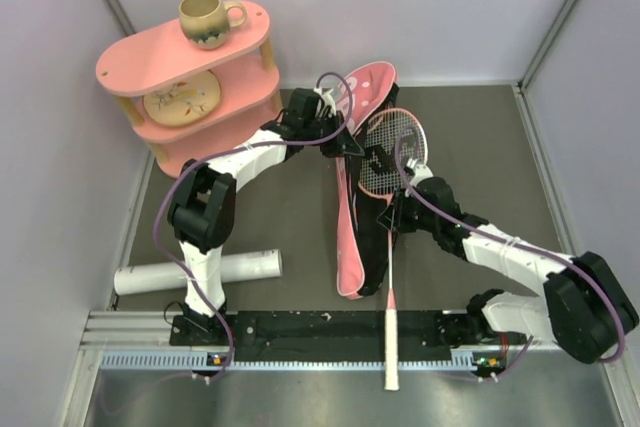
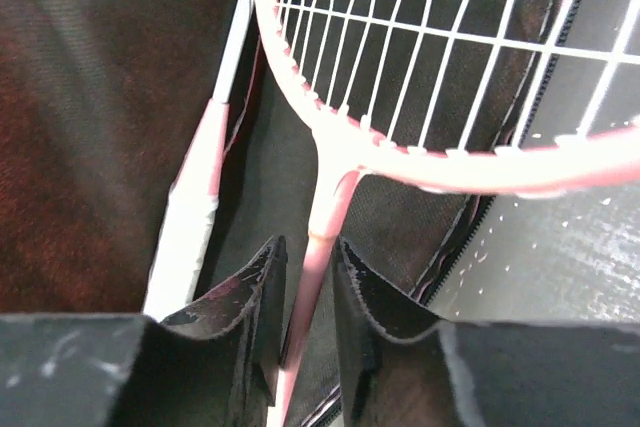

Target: Pack up the badminton gear

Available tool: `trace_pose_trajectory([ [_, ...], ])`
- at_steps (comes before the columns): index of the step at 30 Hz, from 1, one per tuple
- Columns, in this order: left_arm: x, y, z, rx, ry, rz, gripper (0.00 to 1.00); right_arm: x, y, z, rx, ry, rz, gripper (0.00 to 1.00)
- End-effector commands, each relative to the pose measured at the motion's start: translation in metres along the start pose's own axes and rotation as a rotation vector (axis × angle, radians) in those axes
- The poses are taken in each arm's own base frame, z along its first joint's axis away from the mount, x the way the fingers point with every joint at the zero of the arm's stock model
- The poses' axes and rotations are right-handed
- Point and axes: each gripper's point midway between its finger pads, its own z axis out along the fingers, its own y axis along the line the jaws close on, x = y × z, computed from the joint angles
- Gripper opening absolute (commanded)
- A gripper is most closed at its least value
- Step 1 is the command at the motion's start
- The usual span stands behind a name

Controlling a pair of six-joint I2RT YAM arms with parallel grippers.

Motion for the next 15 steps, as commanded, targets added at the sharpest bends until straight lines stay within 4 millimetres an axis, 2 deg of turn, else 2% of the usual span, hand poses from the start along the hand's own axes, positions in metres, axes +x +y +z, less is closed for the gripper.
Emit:
trace_pose_trajectory([
  [1, -0.02, -0.037, -0.008, 0.11, -0.06, 0.083, 0.0, -0.04, 0.023, 0.012, -0.084, -0.101, -0.009, 0.13],
  [4, -0.02, -0.037, -0.009, 0.11, -0.06, 0.086, 0.0, -0.041, 0.02, 0.014, -0.059, -0.075, -0.026, 0.0],
  [9, -0.019, -0.039, -0.008, 0.111, -0.058, 0.092, 0.0, -0.039, 0.025, 0.003, -0.048, 0.009, -0.05, 0.0],
  [11, -0.02, -0.039, -0.009, 0.107, -0.059, 0.097, 0.0, -0.037, 0.033, -0.001, -0.073, 0.05, -0.053, 0.0],
  [12, -0.02, -0.041, -0.009, 0.11, -0.06, 0.107, 0.0, -0.042, 0.039, -0.004, -0.087, 0.057, -0.053, 0.0],
  [14, -0.021, -0.042, -0.009, 0.101, -0.064, 0.115, 0.0, -0.036, 0.043, -0.007, -0.092, 0.122, -0.029, 0.0],
  [15, -0.02, -0.043, -0.009, 0.104, -0.062, 0.117, 0.0, -0.042, 0.049, -0.008, -0.107, 0.121, -0.018, 0.0],
])
